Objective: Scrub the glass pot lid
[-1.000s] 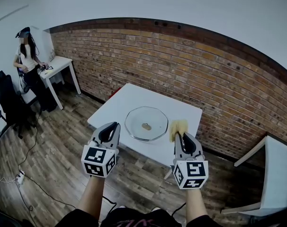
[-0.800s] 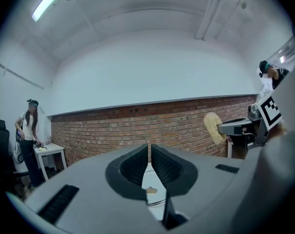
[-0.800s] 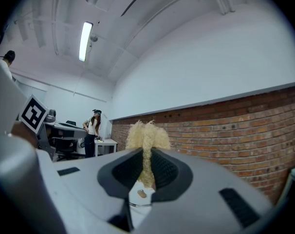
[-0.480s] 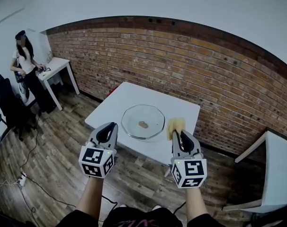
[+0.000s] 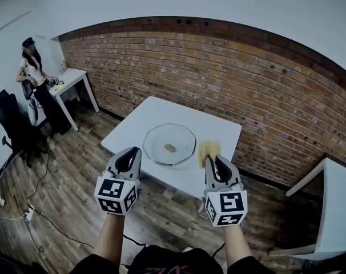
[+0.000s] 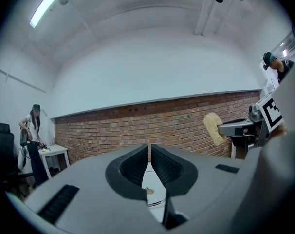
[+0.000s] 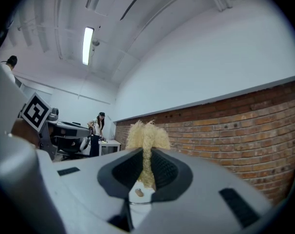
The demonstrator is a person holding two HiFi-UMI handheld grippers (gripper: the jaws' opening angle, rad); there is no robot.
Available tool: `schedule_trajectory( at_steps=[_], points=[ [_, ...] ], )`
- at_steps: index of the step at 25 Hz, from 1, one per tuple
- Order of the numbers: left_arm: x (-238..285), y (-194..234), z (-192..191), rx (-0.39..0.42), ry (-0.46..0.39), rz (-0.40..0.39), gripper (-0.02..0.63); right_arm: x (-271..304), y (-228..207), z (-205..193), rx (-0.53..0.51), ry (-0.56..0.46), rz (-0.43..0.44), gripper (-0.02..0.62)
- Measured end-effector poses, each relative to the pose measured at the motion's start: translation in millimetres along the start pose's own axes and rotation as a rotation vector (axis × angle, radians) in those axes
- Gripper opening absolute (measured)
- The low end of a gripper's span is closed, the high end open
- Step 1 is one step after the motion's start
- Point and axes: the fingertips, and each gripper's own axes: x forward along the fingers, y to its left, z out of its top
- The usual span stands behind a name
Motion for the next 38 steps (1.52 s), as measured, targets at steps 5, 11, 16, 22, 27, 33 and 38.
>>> schedule_trajectory(
  at_steps=[5,11,16,22,27,33,38],
  points=[
    [3.1,-16.0,-9.4,0.009,0.019,0.005,0.029,-3.8,-10.2,-10.0,-0.009,0.014,0.019,0.054],
    [11.1,-15.0,-14.3,0.006,0.026,0.008,0.028,2.2,-16.0,-13.8,-0.011,0.022,0.021,0.054],
    [29.4,-6.8,-16.8,0.001,0.016,-0.001,0.029,14.5,-23.7,-18.1,-0.019,0.027,0.005,0.054],
    [57.1,10.0,-24.2,-0.007,0.023,-0.028,0.029,41.8,-27.8,-21.8,-0.023,0.035,-0.017,0.054],
    [82.0,29.9,-35.0,-0.03,0.038,-0.033,0.029,70.4,-28.0,-29.3,-0.027,0.056,-0.022,0.054],
    [114.8,53.5,-48.2,-0.053,0.049,-0.037,0.029,108.7,-27.7,-38.6,-0.026,0.076,-0.021,0.054],
    [143.9,77.5,-62.0,-0.076,0.073,-0.052,0.029,142.9,-28.4,-45.1,-0.024,0.099,-0.038,0.054]
  ],
)
